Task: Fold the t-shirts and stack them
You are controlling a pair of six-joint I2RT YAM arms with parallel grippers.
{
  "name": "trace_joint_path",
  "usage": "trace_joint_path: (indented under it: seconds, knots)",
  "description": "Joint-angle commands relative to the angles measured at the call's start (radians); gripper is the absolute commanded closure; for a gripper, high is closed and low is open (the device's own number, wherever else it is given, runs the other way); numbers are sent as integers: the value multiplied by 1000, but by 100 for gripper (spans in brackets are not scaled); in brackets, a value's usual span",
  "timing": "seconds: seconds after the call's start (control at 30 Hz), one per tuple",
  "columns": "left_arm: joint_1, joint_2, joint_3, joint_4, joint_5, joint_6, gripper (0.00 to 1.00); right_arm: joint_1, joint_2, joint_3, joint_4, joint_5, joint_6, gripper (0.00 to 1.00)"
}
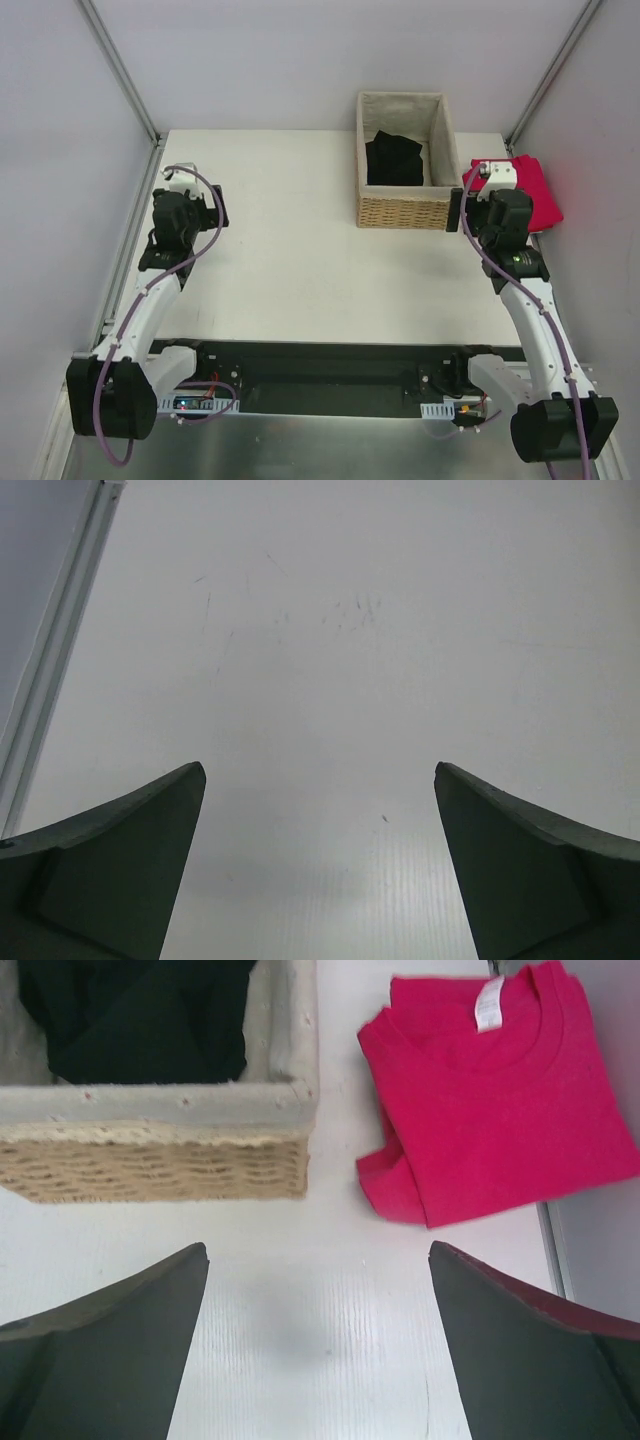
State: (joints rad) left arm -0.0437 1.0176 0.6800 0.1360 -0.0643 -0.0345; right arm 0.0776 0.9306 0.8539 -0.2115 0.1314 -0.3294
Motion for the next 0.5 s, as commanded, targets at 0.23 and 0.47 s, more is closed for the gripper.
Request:
trace_joint_path:
  seconds: [0.23,0.47]
  knots:
    - [10,-251,-123,27,-129,-107,1,-42,-26,122,-193,-25,167,3]
    - [11,-79,82,-238,237,-197,8,-95,-30,186,-226,-198,190,3]
